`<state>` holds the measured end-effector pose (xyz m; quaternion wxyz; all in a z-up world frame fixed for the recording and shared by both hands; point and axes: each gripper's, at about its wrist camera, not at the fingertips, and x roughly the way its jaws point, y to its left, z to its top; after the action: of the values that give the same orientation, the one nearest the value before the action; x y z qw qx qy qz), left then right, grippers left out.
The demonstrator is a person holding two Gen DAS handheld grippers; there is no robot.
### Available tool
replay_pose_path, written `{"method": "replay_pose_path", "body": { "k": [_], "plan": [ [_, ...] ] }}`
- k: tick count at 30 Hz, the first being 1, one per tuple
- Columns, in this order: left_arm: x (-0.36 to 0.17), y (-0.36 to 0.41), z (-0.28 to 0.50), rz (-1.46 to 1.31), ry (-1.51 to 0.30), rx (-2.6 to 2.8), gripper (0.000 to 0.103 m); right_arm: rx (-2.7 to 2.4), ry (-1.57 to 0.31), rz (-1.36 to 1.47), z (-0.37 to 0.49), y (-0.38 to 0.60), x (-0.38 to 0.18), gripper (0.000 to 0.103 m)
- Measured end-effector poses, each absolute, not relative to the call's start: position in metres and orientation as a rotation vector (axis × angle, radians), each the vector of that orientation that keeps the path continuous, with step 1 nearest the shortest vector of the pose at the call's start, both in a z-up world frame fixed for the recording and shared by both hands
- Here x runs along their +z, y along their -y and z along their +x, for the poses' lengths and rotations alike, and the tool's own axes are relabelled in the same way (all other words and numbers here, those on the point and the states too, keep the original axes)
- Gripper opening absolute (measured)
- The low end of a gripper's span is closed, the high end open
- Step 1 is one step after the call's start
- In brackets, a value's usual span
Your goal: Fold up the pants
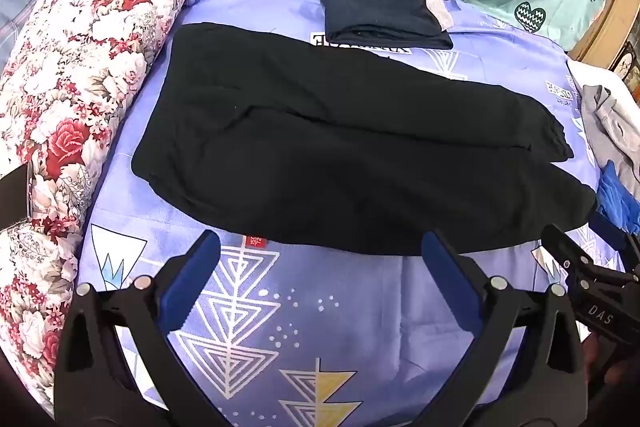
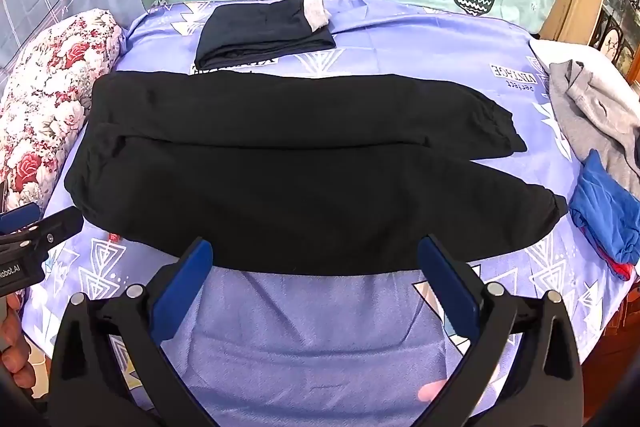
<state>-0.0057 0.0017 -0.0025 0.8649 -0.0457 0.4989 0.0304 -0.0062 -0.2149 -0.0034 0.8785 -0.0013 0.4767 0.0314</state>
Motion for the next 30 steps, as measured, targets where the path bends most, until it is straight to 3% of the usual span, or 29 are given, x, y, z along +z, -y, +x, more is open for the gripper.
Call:
{"method": "replay_pose_path", "body": {
  "k": [30],
  "plan": [
    [-0.0049, -0.002, 0.0, -0.091, -1.055, 0.066, 0.101, 0.068, -0.993, -0.02, 0.0002, 0.2134, -0.0069, 0.102]
  ]
}}
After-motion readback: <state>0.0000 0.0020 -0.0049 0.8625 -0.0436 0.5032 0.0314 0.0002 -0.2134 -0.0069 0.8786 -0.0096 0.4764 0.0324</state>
